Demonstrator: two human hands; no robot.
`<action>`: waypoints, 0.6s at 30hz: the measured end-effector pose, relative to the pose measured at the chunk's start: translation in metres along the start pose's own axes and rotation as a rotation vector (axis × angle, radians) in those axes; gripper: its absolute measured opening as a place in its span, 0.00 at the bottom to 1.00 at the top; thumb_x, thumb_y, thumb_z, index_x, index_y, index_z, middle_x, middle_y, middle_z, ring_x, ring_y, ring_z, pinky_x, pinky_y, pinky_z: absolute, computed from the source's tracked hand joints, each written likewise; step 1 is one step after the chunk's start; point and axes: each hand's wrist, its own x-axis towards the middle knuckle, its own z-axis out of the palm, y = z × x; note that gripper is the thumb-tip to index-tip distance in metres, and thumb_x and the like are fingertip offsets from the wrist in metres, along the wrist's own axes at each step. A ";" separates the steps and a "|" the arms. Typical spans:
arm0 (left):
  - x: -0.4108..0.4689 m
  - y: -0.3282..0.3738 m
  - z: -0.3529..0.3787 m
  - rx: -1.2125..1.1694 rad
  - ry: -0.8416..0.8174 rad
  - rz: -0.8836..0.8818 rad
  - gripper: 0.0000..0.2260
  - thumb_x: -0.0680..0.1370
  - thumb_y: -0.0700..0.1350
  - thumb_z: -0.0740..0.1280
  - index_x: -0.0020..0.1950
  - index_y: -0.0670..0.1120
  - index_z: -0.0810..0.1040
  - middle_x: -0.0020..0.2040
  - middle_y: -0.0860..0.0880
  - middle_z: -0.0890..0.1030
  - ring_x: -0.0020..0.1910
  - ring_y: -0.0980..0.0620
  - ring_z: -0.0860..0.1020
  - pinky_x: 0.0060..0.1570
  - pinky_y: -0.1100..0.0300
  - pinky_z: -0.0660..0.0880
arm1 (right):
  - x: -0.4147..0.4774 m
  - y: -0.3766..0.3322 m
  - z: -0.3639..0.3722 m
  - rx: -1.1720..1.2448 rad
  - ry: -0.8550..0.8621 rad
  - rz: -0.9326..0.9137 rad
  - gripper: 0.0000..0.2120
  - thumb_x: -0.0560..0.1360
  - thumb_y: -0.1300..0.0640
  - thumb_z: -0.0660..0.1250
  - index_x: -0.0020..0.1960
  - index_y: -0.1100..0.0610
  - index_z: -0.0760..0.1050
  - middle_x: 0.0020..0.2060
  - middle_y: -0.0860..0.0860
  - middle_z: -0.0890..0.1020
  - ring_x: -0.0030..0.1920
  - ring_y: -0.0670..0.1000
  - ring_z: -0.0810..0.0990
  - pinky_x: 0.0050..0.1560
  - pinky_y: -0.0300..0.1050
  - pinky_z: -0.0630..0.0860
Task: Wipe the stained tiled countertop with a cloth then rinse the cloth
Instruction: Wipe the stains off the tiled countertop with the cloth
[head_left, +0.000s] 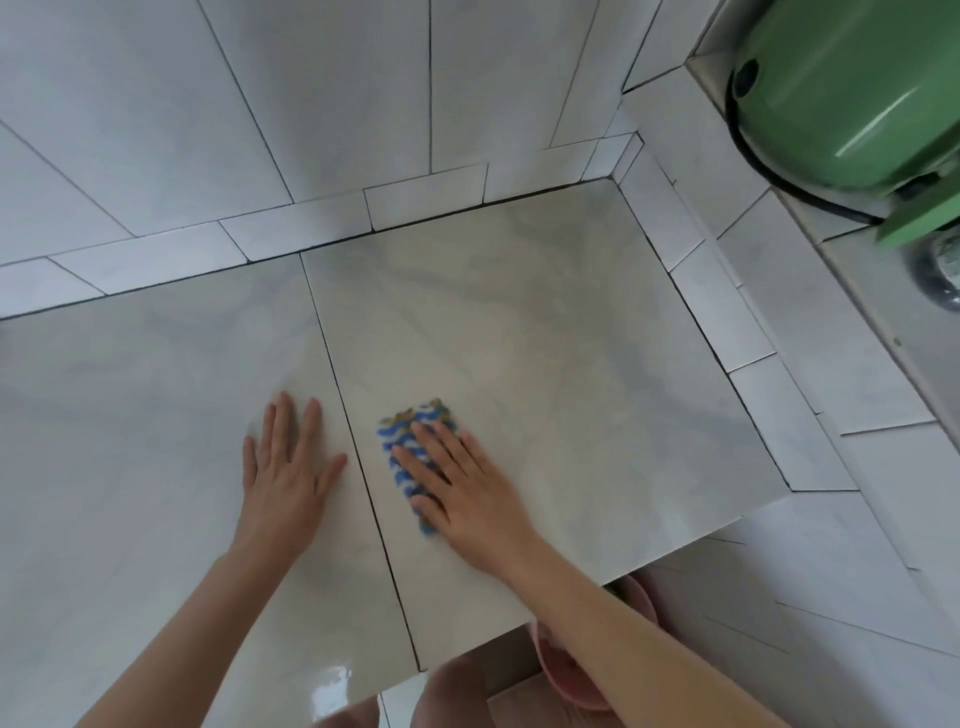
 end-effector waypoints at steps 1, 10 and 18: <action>0.001 -0.002 -0.001 0.004 -0.007 0.007 0.30 0.79 0.54 0.55 0.76 0.50 0.43 0.77 0.48 0.40 0.74 0.55 0.36 0.72 0.54 0.37 | 0.002 0.013 -0.003 0.015 -0.006 0.005 0.24 0.79 0.47 0.51 0.74 0.52 0.60 0.74 0.54 0.63 0.74 0.52 0.57 0.73 0.49 0.50; -0.002 -0.003 0.001 -0.013 0.034 0.046 0.29 0.80 0.56 0.53 0.76 0.50 0.45 0.77 0.47 0.40 0.73 0.55 0.36 0.71 0.54 0.36 | 0.077 0.168 -0.045 -0.236 -0.098 0.450 0.26 0.81 0.51 0.41 0.74 0.60 0.60 0.76 0.59 0.54 0.75 0.64 0.50 0.72 0.60 0.47; -0.004 -0.009 -0.002 -0.059 0.042 0.052 0.28 0.80 0.53 0.54 0.76 0.48 0.46 0.77 0.48 0.43 0.74 0.55 0.39 0.72 0.56 0.38 | 0.155 0.079 -0.031 -0.084 -0.080 0.280 0.25 0.82 0.50 0.47 0.77 0.55 0.48 0.76 0.58 0.47 0.76 0.59 0.45 0.74 0.54 0.43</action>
